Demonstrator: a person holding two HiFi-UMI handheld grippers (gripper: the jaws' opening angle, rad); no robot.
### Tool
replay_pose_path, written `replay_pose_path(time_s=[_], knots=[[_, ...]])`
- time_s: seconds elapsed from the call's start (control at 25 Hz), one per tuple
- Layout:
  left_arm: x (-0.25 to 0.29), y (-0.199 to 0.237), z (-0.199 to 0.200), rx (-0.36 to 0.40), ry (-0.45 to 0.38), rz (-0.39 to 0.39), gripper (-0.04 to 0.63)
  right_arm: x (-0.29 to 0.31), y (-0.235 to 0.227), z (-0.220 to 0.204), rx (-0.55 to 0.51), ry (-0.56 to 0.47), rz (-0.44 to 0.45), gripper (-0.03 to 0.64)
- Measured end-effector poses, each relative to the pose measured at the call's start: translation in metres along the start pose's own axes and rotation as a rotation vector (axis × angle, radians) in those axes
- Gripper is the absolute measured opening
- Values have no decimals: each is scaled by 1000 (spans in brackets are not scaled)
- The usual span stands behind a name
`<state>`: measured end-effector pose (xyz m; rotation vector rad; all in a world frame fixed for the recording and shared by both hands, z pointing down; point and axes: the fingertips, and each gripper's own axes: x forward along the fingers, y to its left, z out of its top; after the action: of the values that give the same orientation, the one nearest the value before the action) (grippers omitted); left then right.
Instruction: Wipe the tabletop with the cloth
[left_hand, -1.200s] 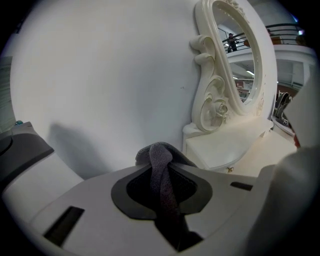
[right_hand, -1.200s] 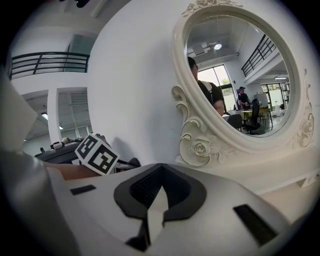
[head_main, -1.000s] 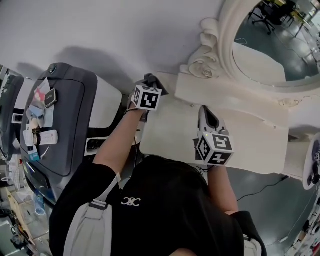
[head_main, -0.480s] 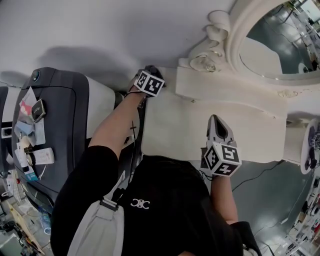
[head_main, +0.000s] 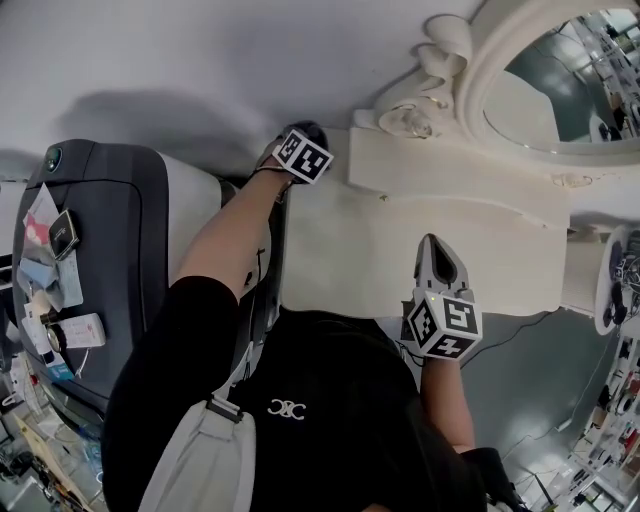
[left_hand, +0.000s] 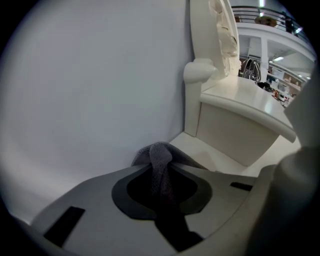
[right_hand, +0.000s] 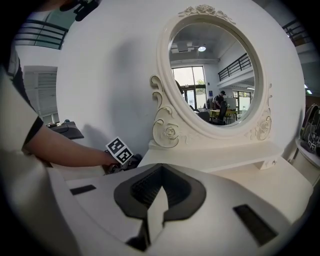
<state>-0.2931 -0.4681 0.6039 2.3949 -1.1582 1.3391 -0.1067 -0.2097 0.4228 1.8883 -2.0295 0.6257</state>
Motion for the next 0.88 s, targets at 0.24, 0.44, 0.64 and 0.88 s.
replay_pose_path(time_s=[0.24, 0.44, 0.64, 0.88], knots=[[10, -11, 16, 2, -22, -89, 60, 7, 1, -1, -1, 13, 9, 3], [13, -17, 23, 1, -37, -117, 60, 14, 3, 0, -2, 21, 24, 3], [15, -29, 30, 44, -31, -141, 60, 19, 3, 0, -3, 30, 42, 3], [14, -51, 37, 156, -57, -189, 60, 22, -4, -1, 1, 35, 48, 3]])
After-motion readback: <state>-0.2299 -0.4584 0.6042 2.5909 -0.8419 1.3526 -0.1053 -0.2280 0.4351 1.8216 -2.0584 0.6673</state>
